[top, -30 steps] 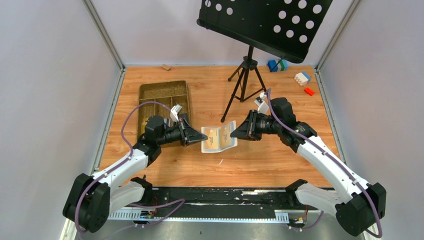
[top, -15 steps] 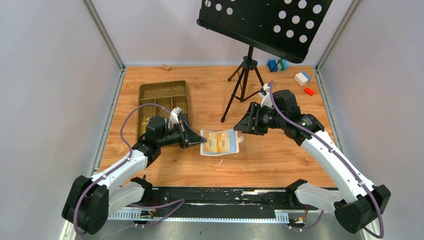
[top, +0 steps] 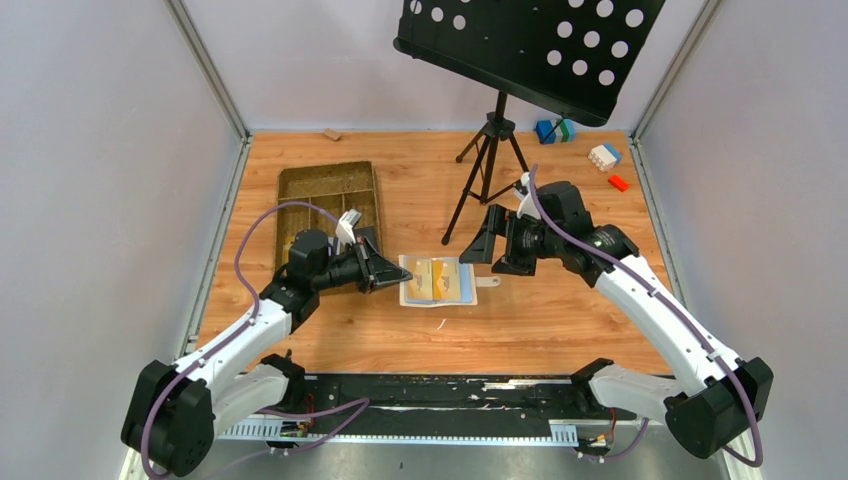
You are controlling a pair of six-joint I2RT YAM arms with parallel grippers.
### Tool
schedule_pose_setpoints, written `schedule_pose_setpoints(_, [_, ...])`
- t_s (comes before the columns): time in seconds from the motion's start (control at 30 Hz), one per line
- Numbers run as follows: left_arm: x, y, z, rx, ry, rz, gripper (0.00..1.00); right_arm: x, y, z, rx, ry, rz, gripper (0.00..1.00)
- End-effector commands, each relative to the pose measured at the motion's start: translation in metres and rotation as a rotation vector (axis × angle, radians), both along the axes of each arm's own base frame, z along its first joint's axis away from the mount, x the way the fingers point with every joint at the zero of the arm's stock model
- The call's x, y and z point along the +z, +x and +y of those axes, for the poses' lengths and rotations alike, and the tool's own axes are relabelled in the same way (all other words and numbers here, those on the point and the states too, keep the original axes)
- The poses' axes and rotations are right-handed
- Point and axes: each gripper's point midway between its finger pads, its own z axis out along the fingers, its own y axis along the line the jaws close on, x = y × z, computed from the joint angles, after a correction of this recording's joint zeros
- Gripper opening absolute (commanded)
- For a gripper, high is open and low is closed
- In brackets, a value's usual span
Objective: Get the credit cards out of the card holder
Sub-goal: Remove the credit card from the card holder.
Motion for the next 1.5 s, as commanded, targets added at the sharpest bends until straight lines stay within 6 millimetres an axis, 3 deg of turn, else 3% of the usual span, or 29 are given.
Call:
schedule_pose_setpoints(0.0, [0.023, 0.004, -0.002, 0.004, -0.031, -0.071, 0.0, 0.001, 0.004, -0.007, -0.027, -0.017, -0.033, 0.97])
schedule_pose_setpoints(0.7, [0.053, 0.009, -0.009, -0.008, -0.118, -0.104, 0.0, 0.016, 0.017, -0.031, -0.119, 0.042, -0.129, 0.95])
schedule_pose_setpoints(0.93, [0.061, 0.008, -0.01, -0.015, -0.151, -0.112, 0.0, 0.025, 0.015, -0.027, -0.102, 0.104, -0.206, 0.95])
schedule_pose_setpoints(1.23, [0.068, 0.007, -0.01, -0.013, -0.192, -0.115, 0.0, 0.036, -0.008, 0.0, 0.099, 0.277, -0.182, 0.95])
schedule_pose_setpoints(1.47, [0.075, 0.009, -0.012, -0.02, -0.208, -0.122, 0.0, 0.018, -0.004, -0.007, 0.046, 0.217, -0.145, 0.92])
